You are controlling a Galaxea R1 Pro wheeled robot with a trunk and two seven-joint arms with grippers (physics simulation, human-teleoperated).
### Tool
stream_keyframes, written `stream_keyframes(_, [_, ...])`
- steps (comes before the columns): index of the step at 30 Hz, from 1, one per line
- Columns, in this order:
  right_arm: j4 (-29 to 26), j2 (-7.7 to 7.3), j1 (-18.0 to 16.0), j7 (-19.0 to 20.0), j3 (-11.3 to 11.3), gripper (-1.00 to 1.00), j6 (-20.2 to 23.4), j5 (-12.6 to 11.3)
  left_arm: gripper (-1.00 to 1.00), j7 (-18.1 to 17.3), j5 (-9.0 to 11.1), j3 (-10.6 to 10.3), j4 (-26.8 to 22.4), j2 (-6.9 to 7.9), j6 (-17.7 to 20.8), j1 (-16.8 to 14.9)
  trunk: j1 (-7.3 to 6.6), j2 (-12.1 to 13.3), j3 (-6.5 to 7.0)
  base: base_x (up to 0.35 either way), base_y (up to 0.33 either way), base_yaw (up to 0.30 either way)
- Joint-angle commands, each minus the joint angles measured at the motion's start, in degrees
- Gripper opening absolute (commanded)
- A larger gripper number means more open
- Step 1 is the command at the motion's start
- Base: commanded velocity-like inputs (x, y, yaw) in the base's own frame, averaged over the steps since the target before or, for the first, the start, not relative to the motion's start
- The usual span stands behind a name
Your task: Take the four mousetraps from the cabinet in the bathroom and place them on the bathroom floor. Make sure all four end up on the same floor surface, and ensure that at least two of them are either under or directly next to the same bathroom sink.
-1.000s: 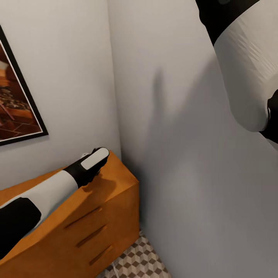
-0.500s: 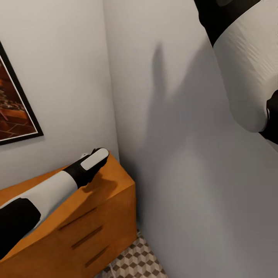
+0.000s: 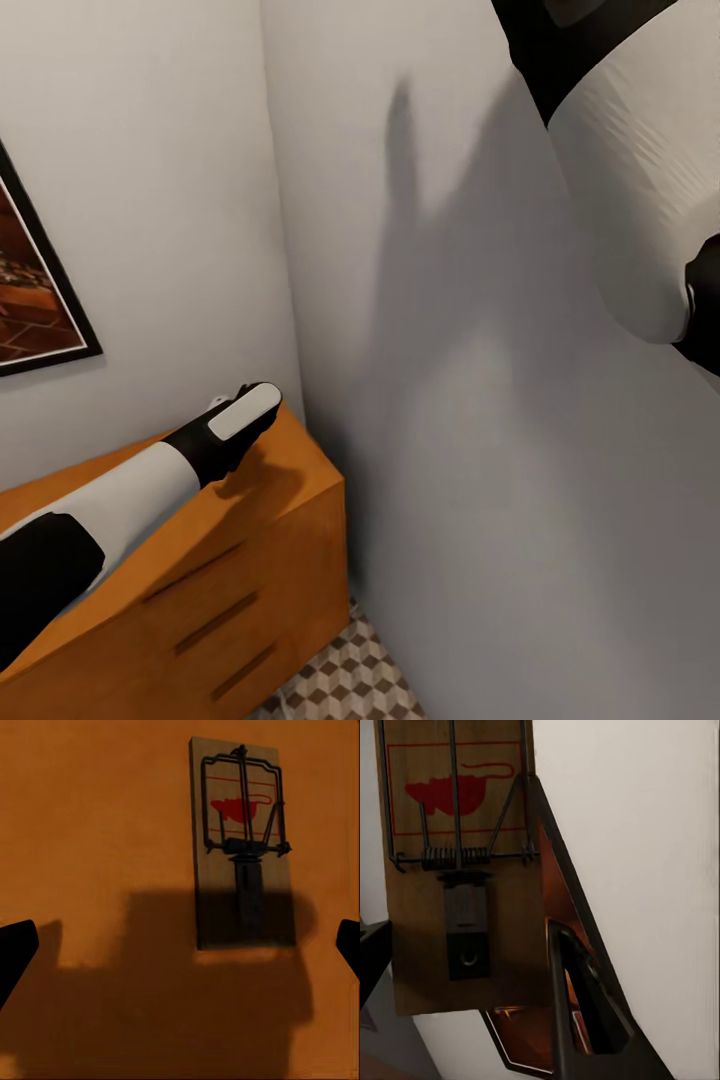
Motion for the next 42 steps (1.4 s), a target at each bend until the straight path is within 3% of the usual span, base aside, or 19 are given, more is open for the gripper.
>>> stream_keyframes(1, [-0.11, 0.00, -0.08, 0.22, 0.70, -1.00, 0.11, -0.40, 1.00, 0.09, 0.32, -0.39, -0.15, 0.16, -0.30, -0.09, 0.03, 0.00, -0.07, 0.184, -0.168, 0.000])
stream_keyframes(42, [-0.11, 0.00, 0.09, 0.31, 0.82, -1.00, 0.14, -0.31, 1.00, -0.36, 0.39, 0.05, -0.44, 0.61, 0.81, -0.11, 0.03, 0.00, -0.07, 0.048, -0.043, 0.000])
